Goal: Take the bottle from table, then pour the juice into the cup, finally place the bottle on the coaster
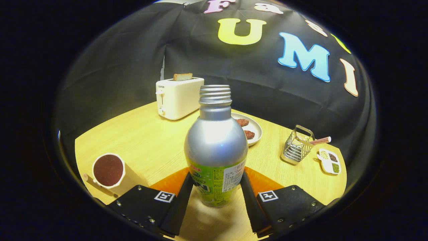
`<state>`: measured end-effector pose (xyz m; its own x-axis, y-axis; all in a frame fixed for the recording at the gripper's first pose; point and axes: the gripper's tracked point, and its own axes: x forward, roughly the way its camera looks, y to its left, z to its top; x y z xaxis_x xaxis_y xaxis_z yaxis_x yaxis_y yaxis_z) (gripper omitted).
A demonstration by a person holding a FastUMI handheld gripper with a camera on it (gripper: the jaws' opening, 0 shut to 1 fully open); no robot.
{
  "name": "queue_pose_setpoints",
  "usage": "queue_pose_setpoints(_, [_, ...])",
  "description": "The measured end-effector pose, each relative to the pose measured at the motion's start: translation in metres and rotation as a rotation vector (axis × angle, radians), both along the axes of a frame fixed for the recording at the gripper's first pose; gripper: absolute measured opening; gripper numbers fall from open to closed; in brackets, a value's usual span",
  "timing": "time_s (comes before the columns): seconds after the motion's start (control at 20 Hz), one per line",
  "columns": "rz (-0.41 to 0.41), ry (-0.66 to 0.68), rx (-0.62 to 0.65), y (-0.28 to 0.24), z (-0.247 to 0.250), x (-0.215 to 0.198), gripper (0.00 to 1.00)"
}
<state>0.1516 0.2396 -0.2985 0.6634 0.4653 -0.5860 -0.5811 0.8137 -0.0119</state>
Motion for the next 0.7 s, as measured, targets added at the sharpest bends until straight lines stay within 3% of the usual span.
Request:
queue_pose_setpoints(0.4, [-0.091, -0.063, 0.061, 0.008, -0.009, 0.045, 0.76])
queue_pose_setpoints(0.7, [-0.135, -0.046, 0.085, 0.008, -0.022, 0.054, 0.79])
